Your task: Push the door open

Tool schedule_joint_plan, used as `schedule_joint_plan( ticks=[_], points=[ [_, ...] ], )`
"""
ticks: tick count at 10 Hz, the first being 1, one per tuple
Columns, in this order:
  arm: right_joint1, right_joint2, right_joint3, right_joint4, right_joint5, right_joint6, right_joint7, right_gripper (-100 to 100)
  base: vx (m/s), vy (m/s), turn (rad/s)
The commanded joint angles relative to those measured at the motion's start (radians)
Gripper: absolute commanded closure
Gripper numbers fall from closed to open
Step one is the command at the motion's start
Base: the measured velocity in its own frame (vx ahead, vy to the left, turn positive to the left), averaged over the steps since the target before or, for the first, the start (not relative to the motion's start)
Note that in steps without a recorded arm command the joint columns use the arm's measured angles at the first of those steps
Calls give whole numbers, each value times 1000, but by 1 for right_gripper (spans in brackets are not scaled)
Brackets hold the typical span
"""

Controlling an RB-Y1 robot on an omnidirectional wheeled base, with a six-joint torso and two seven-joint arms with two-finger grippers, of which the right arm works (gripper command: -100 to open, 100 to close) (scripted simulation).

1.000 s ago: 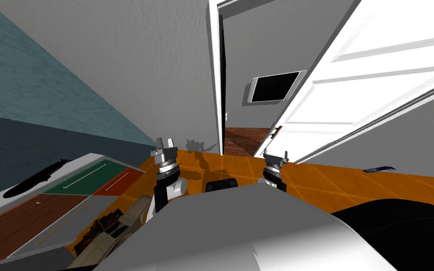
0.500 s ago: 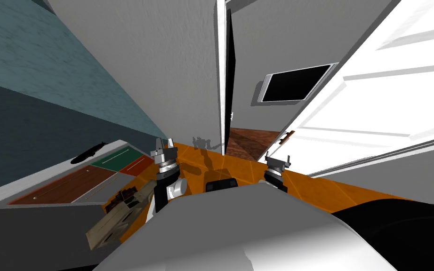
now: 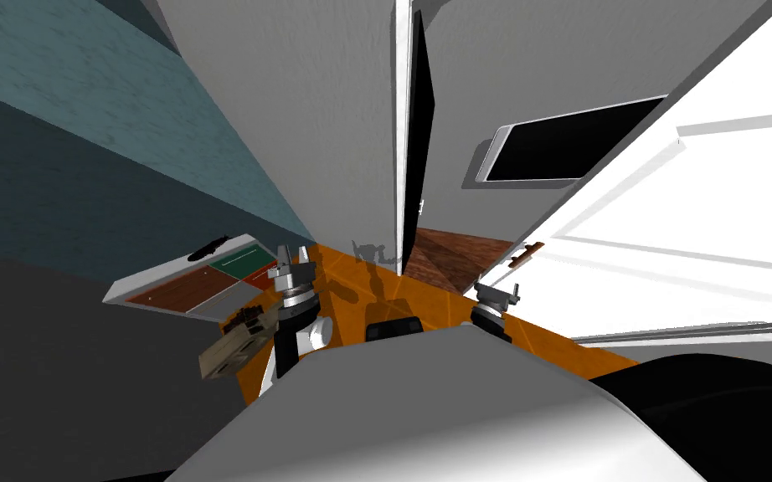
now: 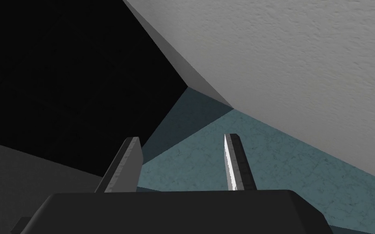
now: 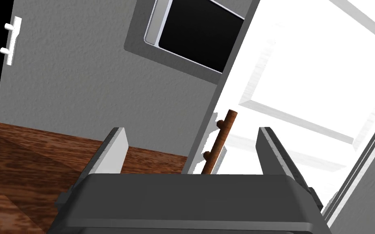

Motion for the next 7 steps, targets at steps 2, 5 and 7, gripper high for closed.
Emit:
schedule_joint_plan(
  ticks=[2, 5, 7],
  points=[
    [-1, 5, 0, 38, -39, -22, -38, -100, -43, -214, 265],
    [-2, 9, 0, 76, -78, -42, -76, -100, -86, -179, 272],
    [-3, 12, -1, 105, -107, -57, -104, -100, -70, -198, 257]
  ],
)
